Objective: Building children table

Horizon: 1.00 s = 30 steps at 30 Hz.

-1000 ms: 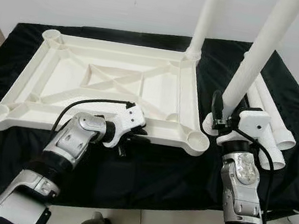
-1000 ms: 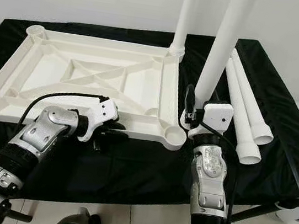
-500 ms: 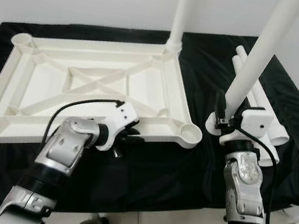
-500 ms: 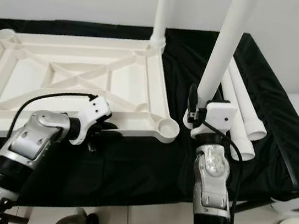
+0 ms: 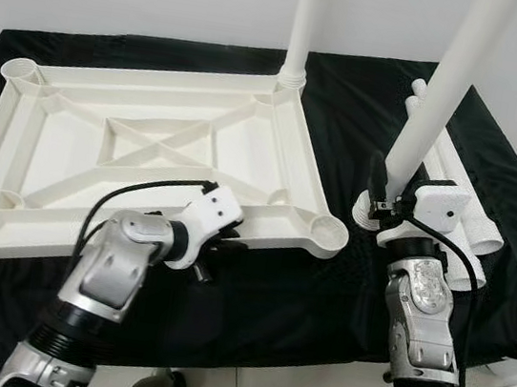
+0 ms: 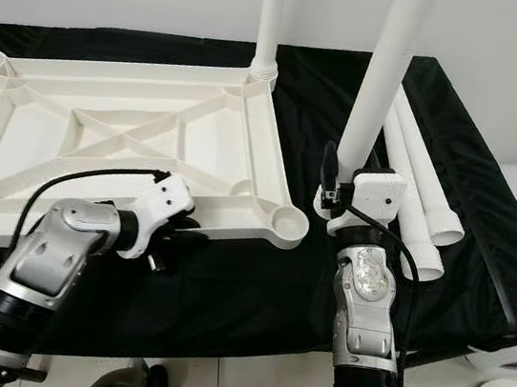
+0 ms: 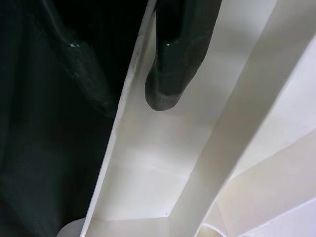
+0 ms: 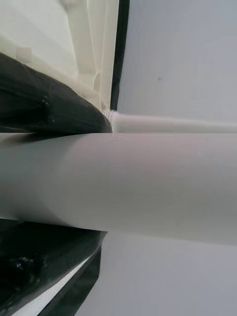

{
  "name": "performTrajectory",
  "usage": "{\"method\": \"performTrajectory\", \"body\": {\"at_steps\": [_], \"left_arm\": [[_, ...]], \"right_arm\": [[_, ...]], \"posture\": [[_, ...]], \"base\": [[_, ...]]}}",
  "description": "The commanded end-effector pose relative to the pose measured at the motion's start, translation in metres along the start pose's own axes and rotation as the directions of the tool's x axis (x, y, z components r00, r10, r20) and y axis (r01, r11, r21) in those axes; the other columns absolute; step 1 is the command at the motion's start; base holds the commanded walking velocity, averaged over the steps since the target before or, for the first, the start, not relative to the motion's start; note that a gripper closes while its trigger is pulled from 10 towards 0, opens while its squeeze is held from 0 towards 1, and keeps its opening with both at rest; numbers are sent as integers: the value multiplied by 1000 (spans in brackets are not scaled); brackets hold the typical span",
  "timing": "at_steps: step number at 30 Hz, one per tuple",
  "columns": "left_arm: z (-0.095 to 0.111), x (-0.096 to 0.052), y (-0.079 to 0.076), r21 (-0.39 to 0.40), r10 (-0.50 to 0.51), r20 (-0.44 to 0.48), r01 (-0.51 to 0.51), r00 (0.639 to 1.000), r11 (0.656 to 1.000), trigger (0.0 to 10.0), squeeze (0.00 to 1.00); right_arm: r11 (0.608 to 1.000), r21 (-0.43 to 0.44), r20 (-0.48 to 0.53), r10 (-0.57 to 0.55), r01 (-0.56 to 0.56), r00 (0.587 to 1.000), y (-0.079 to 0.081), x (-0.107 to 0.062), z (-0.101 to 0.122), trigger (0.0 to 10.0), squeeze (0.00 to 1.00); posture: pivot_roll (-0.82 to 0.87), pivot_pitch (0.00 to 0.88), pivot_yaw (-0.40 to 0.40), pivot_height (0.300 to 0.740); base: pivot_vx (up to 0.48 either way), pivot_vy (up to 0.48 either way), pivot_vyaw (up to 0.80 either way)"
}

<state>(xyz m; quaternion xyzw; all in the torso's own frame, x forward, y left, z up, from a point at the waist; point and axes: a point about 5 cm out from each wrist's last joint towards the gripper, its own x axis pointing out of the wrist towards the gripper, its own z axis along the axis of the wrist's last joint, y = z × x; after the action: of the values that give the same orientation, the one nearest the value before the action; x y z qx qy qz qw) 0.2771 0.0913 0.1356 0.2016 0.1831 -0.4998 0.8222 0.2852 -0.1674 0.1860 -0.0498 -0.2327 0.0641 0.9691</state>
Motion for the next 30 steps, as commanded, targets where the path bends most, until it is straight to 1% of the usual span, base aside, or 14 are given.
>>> {"method": "performTrajectory", "body": {"at_steps": [1, 9, 11, 15, 17, 19, 20, 21, 22, 23, 25, 28, 30], "left_arm": [[3, 2, 1, 61, 151, 1, -151, 988, 987, 10000, 0], [5, 3, -2, 83, 119, 6, -119, 993, 989, 10000, 0], [4, 3, -3, 110, 106, 2, -106, 994, 988, 10000, 0], [2, 3, -2, 109, 111, -5, -110, 994, 988, 10000, 0], [1, 1, 1, 110, 109, -9, -107, 994, 988, 10000, 0], [1, 1, 2, 110, 108, -10, -106, 994, 988, 10000, 0], [2, 0, 3, 119, 109, -6, -107, 994, 987, 10000, 1000], [2, 0, 3, 119, 109, -6, -107, 994, 987, 10000, 1000], [4, 0, 4, 126, 112, -2, -110, 994, 986, 10000, 929], [7, 0, 5, 130, 112, 7, -112, 994, 985, 10000, 0], [10, 0, 6, 134, 109, 16, -111, 994, 985, 10000, 0], [25, 4, 9, 132, 98, 64, -105, 993, 986, 10000, 0], [28, 6, 9, 141, 94, 72, -104, 993, 985, 10000, 0]], "right_arm": [[999, 18, 18, 31, -31, 999, 4, 3, 6, 10000, 0], [996, 50, 22, 73, -74, 997, 10, 4, 10, 10000, 0], [993, 78, 18, 84, -85, 996, 11, 4, 11, 10000, 0], [990, 98, 14, 97, -98, 995, 11, 3, 12, 10000, 0], [990, 107, 15, 92, -93, 996, 7, 4, 15, 10000, 0], [990, 107, 14, 91, -92, 996, 7, 4, 16, 10000, 0], [990, 106, 12, 88, -89, 996, 5, 4, 16, 10000, 0], [990, 106, 12, 88, -89, 996, 5, 4, 16, 10000, 0], [991, 104, 10, 84, -85, 996, 4, 4, 15, 10000, 0], [992, 102, 9, 81, -81, 997, 2, 4, 16, 10000, 0], [992, 101, 8, 78, -78, 997, 2, 4, 16, 10000, 0], [992, 99, 4, 76, -76, 997, 0, 6, 16, 10000, 0], [992, 99, 4, 78, -78, 997, 0, 6, 17, 10000, 0]], "posture": [[16, 73, 27, 740], [11, 68, 26, 740], [10, 66, 26, 740], [7, 68, 28, 740], [6, 70, 29, 740], [6, 70, 29, 740], [7, 75, 30, 740], [7, 75, 30, 740], [7, 76, 29, 740], [8, 76, 28, 740], [9, 78, 27, 740], [9, 75, 24, 740], [9, 75, 24, 740]], "base": [[0, 0, 0], [0, 0, 0], [0, 0, 0], [0, 0, 0], [0, 0, 0], [0, 0, 0], [0, 0, 0], [0, 0, 0], [0, 0, 0], [0, 0, 0], [0, 0, 0], [0, 0, 0], [0, 0, 0]]}}
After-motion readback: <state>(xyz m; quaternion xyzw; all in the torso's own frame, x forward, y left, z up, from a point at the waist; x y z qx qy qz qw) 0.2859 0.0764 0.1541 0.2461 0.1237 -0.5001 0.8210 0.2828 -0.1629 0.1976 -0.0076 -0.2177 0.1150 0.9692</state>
